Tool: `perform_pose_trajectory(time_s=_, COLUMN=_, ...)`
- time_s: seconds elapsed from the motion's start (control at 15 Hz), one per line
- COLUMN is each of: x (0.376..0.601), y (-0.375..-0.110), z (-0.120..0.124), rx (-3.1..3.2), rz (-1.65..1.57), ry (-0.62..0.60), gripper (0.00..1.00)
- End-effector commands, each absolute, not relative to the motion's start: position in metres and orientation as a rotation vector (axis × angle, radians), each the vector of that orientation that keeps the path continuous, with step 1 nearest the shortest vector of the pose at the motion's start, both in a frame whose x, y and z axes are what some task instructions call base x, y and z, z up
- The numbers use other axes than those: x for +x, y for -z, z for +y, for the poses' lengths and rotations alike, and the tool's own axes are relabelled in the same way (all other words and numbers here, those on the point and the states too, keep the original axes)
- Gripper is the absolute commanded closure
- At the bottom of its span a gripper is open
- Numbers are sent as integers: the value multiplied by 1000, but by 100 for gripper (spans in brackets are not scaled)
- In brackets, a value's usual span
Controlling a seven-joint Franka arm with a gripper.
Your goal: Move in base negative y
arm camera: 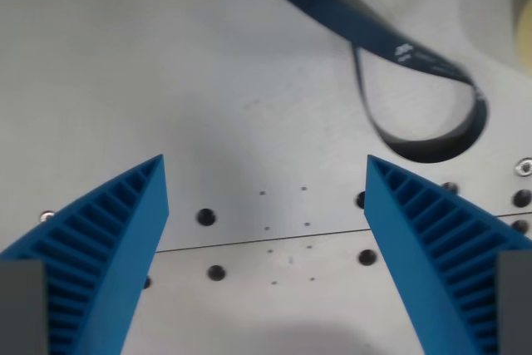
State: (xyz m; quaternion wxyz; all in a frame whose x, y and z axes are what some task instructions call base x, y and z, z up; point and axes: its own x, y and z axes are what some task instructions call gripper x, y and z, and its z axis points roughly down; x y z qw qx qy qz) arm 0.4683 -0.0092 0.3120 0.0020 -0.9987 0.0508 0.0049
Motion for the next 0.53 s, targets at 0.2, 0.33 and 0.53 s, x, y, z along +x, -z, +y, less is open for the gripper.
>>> perform_pose_trajectory(time_s=0.2, x=474, y=-313, z=-33, rx=-3143, rz=138, ry=-11, gripper=0)
perform_pose_trajectory(time_s=0.33, x=475, y=-313, z=-44, rx=-3143, rz=138, ry=-11, gripper=0)
perform_pose_trajectory(time_s=0.53, x=477, y=-314, z=-59, rx=-3143, rz=138, ry=-11, gripper=0)
